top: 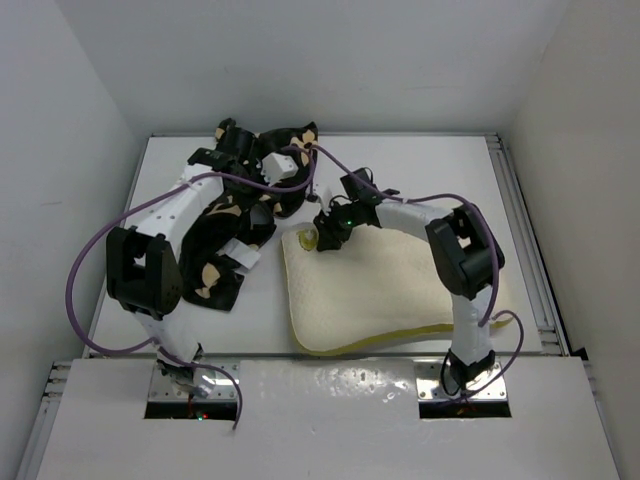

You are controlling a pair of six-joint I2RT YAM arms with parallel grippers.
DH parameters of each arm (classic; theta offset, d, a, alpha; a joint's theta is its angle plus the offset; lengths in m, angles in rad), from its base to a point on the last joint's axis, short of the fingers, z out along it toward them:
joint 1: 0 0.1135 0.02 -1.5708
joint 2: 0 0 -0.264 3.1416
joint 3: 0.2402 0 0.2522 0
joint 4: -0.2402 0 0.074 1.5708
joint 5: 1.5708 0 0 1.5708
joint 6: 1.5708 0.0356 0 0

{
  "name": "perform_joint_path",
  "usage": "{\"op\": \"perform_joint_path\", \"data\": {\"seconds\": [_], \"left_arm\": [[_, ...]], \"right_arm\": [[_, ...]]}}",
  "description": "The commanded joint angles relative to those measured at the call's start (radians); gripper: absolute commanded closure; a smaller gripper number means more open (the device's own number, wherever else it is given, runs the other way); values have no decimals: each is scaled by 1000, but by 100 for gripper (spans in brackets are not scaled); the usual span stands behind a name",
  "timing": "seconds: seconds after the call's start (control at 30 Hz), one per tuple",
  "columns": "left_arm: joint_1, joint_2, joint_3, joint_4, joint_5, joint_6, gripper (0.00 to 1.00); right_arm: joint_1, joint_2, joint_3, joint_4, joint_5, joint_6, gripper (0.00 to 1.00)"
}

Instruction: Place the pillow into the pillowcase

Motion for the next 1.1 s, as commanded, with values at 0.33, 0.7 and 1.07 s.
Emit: {"op": "perform_joint_path", "data": {"seconds": [0.33,0.7,1.07], "left_arm": [[28,-47,50,7,133,-120,100],[33,-56,129,-53,226,-91,100],[5,-142,109,-157,337,52,100]], "right_arm": [[46,-285,-378,812,31,500,100],[168,-189,-296,1069,-5,817,100],[159,15,19,736,317,974,100]]}}
